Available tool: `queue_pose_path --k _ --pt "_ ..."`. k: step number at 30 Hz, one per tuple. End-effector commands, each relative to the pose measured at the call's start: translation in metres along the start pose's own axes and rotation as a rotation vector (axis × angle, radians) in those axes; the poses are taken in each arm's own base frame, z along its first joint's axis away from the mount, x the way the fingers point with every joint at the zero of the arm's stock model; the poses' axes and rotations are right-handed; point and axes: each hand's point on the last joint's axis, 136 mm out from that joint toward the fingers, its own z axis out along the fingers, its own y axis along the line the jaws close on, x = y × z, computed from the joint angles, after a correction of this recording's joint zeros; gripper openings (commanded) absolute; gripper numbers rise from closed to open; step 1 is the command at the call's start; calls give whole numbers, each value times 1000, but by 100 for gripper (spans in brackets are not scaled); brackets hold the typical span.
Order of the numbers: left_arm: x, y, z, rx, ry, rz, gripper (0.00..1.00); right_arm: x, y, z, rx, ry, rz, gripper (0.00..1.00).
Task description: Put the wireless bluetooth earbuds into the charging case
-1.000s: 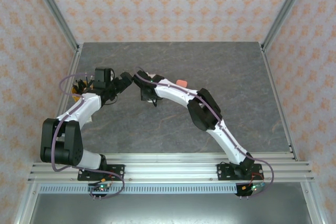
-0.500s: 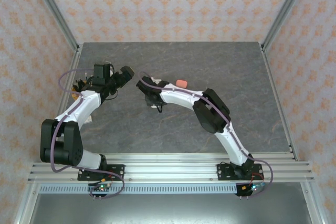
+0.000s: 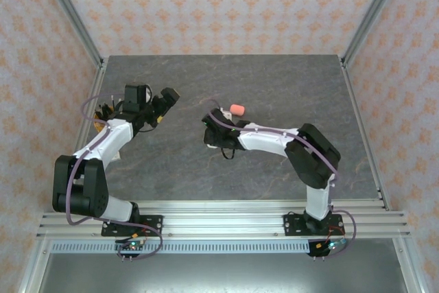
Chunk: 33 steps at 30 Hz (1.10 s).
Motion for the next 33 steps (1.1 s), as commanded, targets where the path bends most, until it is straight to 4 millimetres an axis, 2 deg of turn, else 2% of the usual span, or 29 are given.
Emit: queue_pose_path --k 1,9,12,19,23,28,33 --pt "22 9 5 -23 74 -162 100 -31 21 -18 -174 -124 39 28" --pt "55 16 20 -68 155 -450 100 -48 29 -39 -356 -224 1 28" --pt "67 11 26 -68 179 -508 100 -50 34 -41 -390 -231 -12 28" --pt "88 0 41 -62 214 -582 100 -49 43 -35 -430 -218 -35 28" --pt "94 1 46 -82 220 -623 100 -49 47 -31 -447 -215 -39 28" --pt "99 -8 48 -78 232 -633 100 -49 53 -28 -467 -211 -45 27" --pt "112 -17 53 -76 254 -642 100 -54 56 -26 -469 -227 -53 27"
